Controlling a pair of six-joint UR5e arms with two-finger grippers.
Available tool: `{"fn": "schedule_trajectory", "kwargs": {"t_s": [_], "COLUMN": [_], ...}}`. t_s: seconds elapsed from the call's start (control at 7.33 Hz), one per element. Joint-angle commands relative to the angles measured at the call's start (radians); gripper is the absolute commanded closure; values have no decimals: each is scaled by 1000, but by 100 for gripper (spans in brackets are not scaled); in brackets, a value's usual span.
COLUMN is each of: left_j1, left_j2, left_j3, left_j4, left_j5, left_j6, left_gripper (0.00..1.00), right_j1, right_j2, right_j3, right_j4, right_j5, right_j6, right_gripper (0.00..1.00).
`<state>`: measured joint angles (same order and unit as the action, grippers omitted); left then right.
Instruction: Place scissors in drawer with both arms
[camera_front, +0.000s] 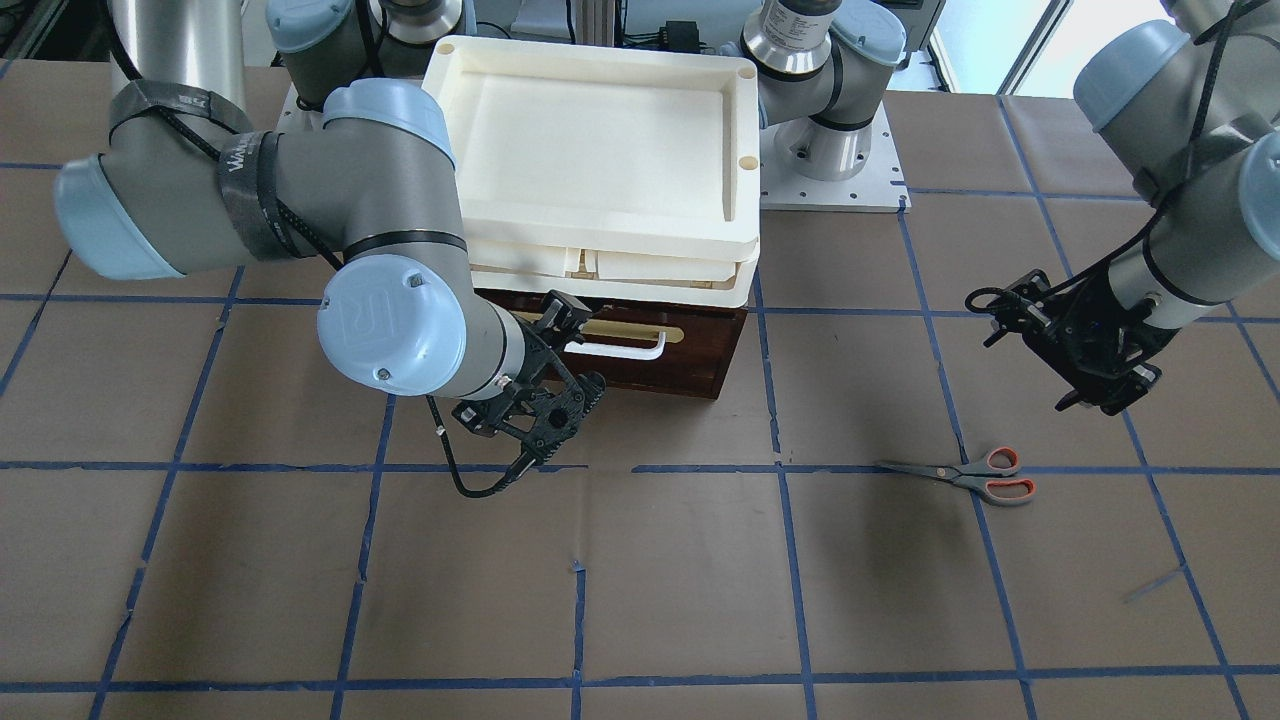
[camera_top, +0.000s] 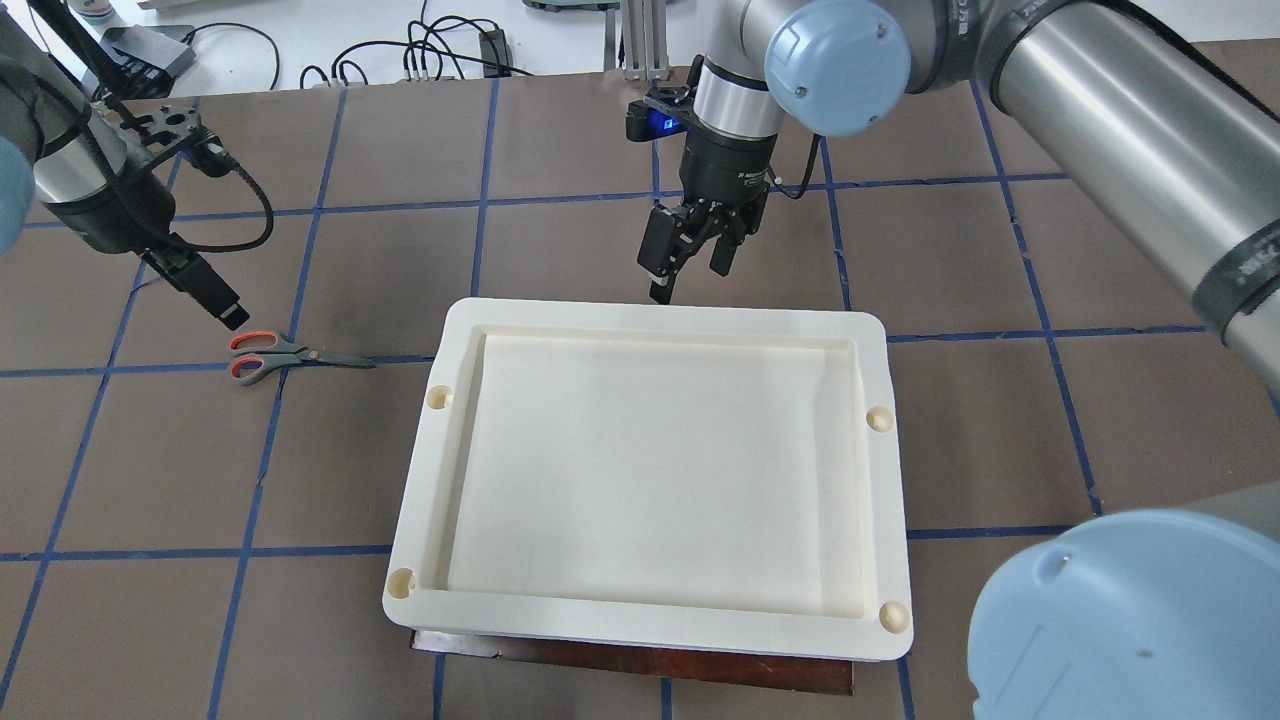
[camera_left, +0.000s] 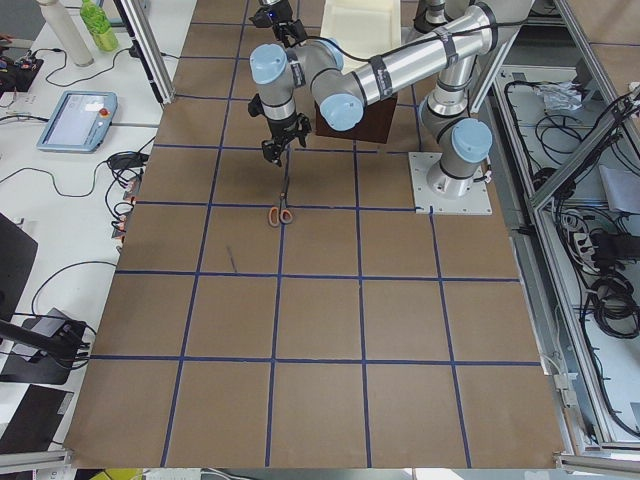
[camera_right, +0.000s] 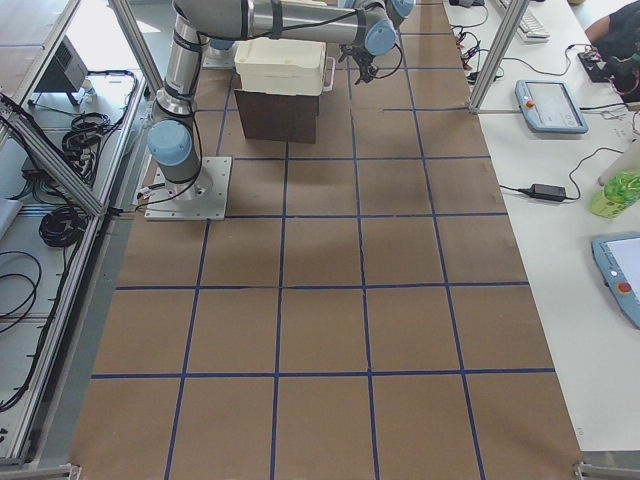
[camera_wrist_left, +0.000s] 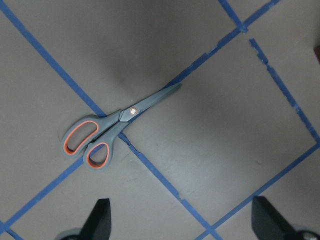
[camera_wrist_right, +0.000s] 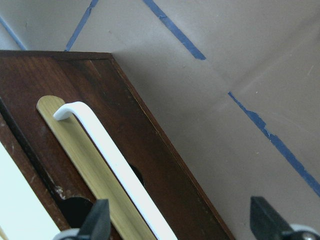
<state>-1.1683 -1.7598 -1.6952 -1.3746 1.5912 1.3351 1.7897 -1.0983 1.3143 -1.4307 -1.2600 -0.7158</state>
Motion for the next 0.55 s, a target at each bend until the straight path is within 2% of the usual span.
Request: {"fn": "schedule_trajectory", "kwargs": {"t_s": [0.0, 0.14, 0.27, 0.41], "left_j1": [42, 42, 30, 27], "left_j2": [-75, -82, -87, -90], "left_j3": [-14, -64, -140, -197], "left_j4": [67, 98, 214, 323], "left_j5": [3, 1, 3, 6], "left_j6": [290, 355, 366, 430], "left_gripper": [0, 0, 0, 0], "right_j1": [3, 3, 0, 0], "right_j2": [-8, -12, -12, -12], "right_j3": [26, 64, 100, 108], "right_j4": [-8, -23, -89, -106], "right_j5": [-15, -57, -102, -105], "right_j6": [-193, -239, -261, -266], "right_gripper": [0, 0, 0, 0]}}
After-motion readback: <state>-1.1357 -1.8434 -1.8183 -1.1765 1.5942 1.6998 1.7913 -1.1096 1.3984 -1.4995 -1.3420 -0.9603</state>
